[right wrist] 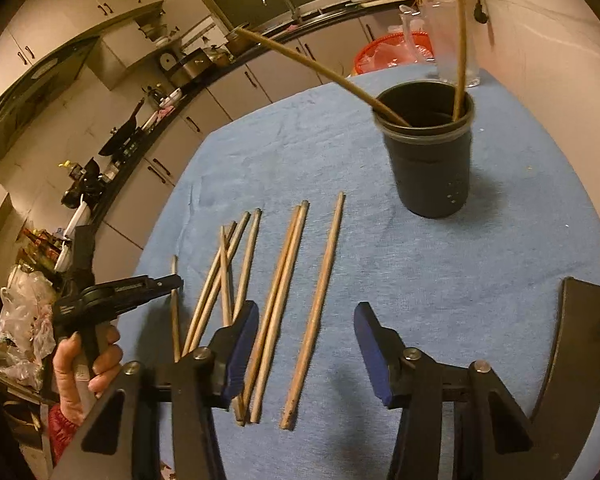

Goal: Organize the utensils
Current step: 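Move both grippers back to the remaining chopsticks on the towel, then close the left gripper on a chopstick while the right gripper grasps another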

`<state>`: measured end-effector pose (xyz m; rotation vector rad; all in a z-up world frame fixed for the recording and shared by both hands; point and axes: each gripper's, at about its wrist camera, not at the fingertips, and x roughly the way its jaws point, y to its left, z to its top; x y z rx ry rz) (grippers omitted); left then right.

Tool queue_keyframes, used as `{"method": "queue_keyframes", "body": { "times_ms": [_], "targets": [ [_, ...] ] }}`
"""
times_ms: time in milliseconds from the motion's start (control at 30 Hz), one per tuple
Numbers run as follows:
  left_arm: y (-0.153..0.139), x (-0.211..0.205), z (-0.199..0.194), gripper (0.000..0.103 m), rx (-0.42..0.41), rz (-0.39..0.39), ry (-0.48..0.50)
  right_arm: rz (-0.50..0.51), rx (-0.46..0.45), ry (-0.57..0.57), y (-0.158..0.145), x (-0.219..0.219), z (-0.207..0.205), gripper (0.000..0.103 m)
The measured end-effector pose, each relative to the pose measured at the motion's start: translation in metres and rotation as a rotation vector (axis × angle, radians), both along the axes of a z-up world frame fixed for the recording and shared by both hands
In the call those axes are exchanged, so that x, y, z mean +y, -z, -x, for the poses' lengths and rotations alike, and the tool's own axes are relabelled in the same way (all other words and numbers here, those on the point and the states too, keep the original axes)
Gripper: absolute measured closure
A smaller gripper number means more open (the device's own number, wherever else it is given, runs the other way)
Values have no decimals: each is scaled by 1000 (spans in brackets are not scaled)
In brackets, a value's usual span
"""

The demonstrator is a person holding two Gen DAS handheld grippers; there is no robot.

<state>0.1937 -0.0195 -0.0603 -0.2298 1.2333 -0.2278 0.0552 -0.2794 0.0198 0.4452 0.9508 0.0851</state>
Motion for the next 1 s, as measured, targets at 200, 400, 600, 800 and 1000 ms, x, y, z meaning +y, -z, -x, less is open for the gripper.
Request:
{"method": "queue_keyframes", "body": {
  "times_ms": [200,400,600,800,1000],
  "targets": [
    [1,-7,11,94,-17,-50,29,20,41,-64,-2,31,-43,64],
    [2,5,18,94,-13,-27,46,62,113,-83,20,60,-102,71],
    [4,14,13,94,-14,-11,64,113,196,-96,46,78,-158,71],
    [5,14,0,94,-3,-4,74,183,260,-103,66,87,-191,71],
    [5,5,-14,95,-27,-15,83,276,245,-143,68,109,-192,94]
  ]
}}
